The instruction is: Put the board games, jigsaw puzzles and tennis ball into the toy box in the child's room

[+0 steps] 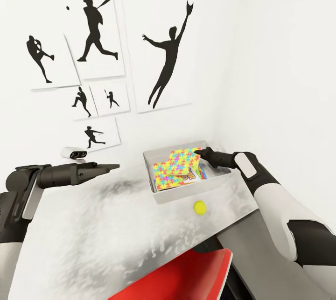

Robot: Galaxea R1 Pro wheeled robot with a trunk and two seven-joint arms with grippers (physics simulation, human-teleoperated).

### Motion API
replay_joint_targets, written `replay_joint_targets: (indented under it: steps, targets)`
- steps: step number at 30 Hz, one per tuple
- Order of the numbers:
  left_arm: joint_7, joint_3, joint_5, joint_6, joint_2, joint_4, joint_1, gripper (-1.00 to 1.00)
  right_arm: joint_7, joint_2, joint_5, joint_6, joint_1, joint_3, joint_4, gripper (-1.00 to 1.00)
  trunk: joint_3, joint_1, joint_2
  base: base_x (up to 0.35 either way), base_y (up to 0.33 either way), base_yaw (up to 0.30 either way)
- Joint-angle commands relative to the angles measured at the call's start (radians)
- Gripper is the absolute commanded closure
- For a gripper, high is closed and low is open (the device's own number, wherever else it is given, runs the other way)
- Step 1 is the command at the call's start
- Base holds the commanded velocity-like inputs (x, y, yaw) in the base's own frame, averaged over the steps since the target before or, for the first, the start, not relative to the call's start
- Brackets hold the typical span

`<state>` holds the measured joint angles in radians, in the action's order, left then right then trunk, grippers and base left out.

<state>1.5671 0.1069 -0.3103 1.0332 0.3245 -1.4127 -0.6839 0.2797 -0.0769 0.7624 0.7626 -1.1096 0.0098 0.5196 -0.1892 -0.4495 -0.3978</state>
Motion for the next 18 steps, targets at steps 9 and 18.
replay_joint_targets:
  steps: [9, 18]
  targets:
    - [0.004, -0.004, 0.001, 0.004, 0.004, 0.013, 0.002, -1.00, 0.005, -0.008, 0.000, 0.003, -0.004, -0.004, 0.000, 1.00, -0.017, -0.001, -0.002, 0.000, 0.000, 0.000]
    - [0.004, -0.006, 0.002, 0.004, 0.002, 0.015, 0.003, -1.00, 0.025, -0.007, 0.000, 0.001, -0.017, -0.012, 0.002, 1.00, -0.031, -0.001, -0.002, 0.000, 0.000, 0.000]
